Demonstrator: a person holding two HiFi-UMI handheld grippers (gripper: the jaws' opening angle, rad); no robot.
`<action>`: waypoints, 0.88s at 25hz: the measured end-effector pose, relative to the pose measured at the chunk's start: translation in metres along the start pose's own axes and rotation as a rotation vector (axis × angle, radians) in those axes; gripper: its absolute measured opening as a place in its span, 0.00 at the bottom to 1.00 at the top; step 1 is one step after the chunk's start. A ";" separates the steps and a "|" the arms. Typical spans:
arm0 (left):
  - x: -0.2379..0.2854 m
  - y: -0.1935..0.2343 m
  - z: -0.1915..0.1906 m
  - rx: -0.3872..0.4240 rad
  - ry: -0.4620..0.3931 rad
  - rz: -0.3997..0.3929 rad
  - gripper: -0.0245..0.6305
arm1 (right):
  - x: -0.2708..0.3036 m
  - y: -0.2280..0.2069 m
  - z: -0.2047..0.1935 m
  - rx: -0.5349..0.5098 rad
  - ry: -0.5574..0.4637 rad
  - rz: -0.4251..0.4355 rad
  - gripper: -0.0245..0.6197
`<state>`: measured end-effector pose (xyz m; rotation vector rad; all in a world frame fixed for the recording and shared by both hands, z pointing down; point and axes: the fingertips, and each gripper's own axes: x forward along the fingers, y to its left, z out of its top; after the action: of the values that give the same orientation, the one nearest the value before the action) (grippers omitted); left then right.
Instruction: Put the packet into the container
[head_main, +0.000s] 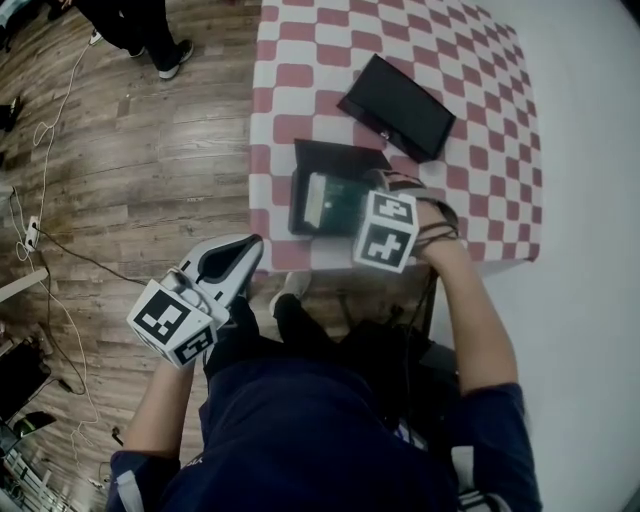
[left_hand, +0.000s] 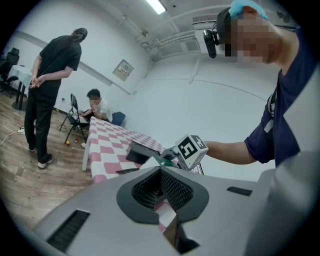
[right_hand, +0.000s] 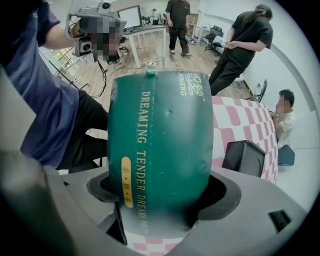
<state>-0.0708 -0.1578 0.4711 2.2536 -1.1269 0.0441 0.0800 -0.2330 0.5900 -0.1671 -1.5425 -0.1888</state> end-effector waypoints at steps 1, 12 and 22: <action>0.000 0.001 -0.001 -0.003 0.000 0.000 0.07 | 0.002 0.000 0.000 -0.012 0.015 0.007 0.73; 0.004 0.011 -0.007 -0.023 0.009 -0.011 0.07 | 0.009 -0.003 0.001 -0.093 0.083 0.061 0.73; 0.009 0.008 -0.010 -0.016 0.031 -0.021 0.07 | 0.007 -0.001 0.005 -0.037 -0.003 0.062 0.73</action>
<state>-0.0685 -0.1624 0.4853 2.2422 -1.0835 0.0614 0.0755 -0.2329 0.5971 -0.2441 -1.5350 -0.1681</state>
